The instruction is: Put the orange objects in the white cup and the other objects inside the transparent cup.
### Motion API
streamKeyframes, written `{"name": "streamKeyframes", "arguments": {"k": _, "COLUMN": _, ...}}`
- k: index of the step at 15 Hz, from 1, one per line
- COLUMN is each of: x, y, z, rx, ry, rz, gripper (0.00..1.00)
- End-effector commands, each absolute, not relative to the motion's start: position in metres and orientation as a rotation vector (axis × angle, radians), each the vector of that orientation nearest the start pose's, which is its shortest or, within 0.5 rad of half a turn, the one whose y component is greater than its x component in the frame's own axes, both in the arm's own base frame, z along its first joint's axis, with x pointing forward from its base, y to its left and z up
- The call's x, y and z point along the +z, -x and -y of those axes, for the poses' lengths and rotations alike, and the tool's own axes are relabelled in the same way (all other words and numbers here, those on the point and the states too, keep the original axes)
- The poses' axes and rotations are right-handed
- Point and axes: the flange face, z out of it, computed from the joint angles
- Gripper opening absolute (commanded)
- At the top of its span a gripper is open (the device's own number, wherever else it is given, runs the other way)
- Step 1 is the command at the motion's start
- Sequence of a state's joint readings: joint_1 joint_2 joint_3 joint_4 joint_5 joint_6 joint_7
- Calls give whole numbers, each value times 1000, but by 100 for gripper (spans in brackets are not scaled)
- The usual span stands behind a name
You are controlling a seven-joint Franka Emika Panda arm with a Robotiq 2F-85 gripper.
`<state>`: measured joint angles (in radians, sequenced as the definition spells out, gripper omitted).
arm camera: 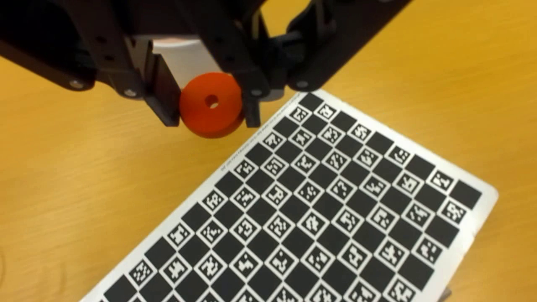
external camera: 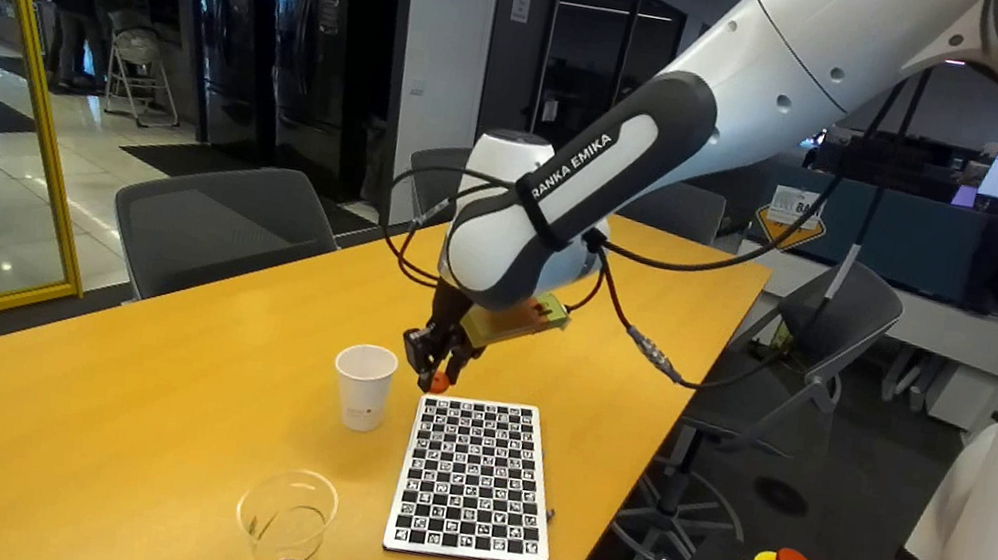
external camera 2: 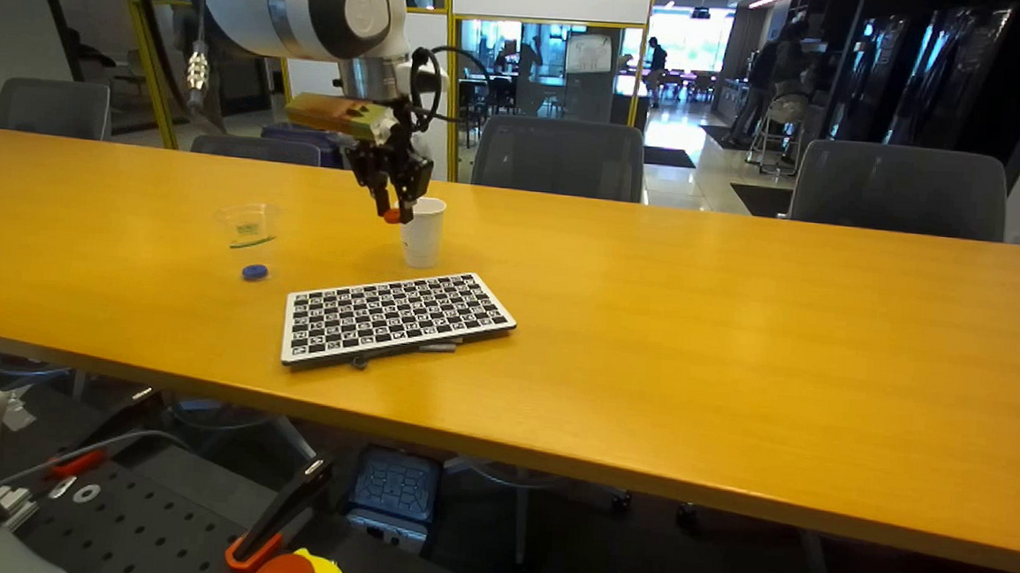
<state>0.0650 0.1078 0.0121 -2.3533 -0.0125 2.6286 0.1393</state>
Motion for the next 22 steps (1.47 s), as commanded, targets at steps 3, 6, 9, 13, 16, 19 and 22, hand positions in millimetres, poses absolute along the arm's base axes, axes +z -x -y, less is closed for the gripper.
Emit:
{"name": "streamKeyframes", "arguments": {"k": 3, "x": 319, "y": -594, "z": -44, "rx": -275, "ry": 3111, "rz": 19, "gripper": 24}}
{"name": "streamKeyframes", "arguments": {"k": 6, "x": 314, "y": -620, "z": -47, "rx": -257, "ry": 3106, "rz": 71, "gripper": 24}}
{"name": "streamKeyframes", "arguments": {"k": 9, "x": 306, "y": -641, "z": -51, "rx": -234, "ry": 3103, "rz": 116, "gripper": 24}}
{"name": "streamKeyframes", "arguments": {"k": 13, "x": 299, "y": -657, "z": -54, "rx": -207, "ry": 3102, "rz": 146, "gripper": 24}}
{"name": "streamKeyframes", "arguments": {"k": 16, "x": 297, "y": -663, "z": -58, "rx": -191, "ry": 3097, "rz": 172, "gripper": 24}}
{"name": "streamKeyframes", "arguments": {"k": 19, "x": 297, "y": -664, "z": -61, "rx": -177, "ry": 3098, "rz": 194, "gripper": 24}}
{"name": "streamKeyframes", "arguments": {"k": 22, "x": 295, "y": -663, "z": -62, "rx": -152, "ry": 3092, "rz": 214, "gripper": 24}}
